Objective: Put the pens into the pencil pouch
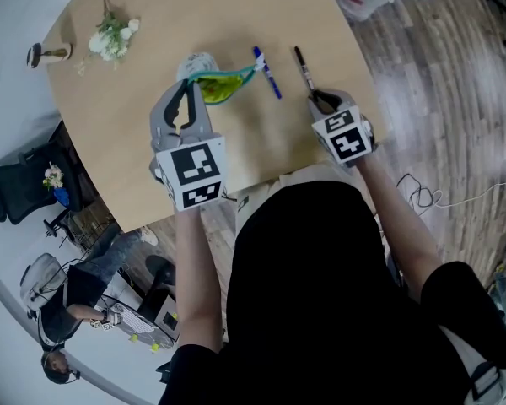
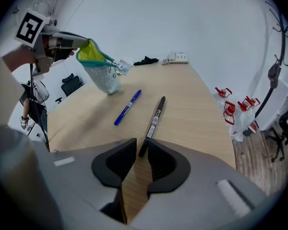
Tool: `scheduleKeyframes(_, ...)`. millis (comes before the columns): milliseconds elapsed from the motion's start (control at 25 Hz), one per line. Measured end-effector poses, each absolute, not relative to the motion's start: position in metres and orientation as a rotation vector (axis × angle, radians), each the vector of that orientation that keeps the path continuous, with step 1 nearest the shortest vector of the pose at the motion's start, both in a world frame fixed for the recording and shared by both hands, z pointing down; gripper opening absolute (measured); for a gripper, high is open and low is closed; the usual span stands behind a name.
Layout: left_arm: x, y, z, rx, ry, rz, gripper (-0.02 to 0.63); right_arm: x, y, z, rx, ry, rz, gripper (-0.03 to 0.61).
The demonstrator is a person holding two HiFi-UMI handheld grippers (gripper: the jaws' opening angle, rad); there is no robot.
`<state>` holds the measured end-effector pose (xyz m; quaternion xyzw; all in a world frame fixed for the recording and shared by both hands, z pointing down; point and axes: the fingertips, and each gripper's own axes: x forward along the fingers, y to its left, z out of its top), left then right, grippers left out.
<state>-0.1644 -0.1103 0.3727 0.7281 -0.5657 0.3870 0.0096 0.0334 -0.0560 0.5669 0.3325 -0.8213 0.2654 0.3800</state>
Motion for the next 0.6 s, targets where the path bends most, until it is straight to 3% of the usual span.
scheduleKeyframes(600, -0.1625, -0.1107, 0.3736, 2.273, -1.775, 1.218, 0.024, 0.0396, -0.0606, 0.5711, 0.891, -2.087, 0.722, 0.048)
